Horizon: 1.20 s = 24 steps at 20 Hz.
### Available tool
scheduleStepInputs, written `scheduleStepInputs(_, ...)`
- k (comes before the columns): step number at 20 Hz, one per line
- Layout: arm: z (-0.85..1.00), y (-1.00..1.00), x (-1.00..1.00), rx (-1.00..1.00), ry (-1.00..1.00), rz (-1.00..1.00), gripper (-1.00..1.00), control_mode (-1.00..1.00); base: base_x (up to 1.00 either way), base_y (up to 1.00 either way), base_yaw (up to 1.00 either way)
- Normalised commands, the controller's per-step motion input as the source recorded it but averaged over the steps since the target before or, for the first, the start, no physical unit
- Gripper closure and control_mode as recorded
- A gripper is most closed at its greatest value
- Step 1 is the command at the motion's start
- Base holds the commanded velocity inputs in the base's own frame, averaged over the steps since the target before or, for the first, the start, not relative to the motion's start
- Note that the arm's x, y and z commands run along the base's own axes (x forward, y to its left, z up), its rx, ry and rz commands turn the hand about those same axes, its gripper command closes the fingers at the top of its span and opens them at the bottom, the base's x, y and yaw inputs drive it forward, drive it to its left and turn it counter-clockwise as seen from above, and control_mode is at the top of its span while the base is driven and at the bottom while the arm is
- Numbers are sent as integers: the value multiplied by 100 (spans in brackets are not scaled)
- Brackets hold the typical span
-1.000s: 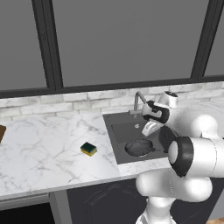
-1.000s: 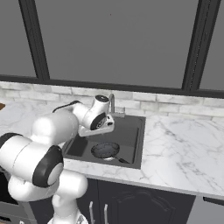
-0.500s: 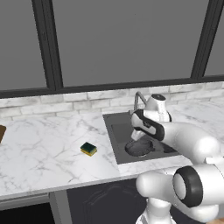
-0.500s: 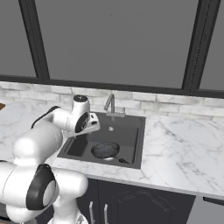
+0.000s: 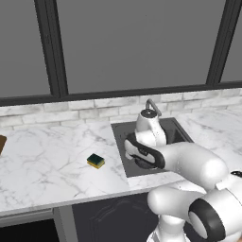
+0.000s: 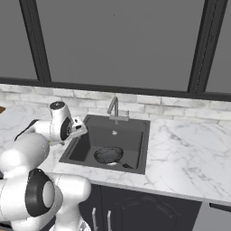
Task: Pick the pan and sponge and place them into the sink. Then turn on the water.
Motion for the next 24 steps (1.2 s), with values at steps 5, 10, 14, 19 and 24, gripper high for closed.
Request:
scheduleStepInputs(5, -1, 59, 11, -6, -1, 0, -100, -100, 0, 0, 0)
scheduleStepInputs(10, -10, 46, 16, 0, 2, -1, -100, -100, 0, 0, 0)
scheduleStepInputs(14, -10, 39, 12, 1, -1, -6, -100, -100, 0, 0, 0)
scheduleStepInputs(19, -12, 33, 8, 3, -3, -10, -100, -100, 0, 0, 0)
scheduleStepInputs(24, -7, 29, 14, 1, -1, -10, -100, -100, 0, 0, 0)
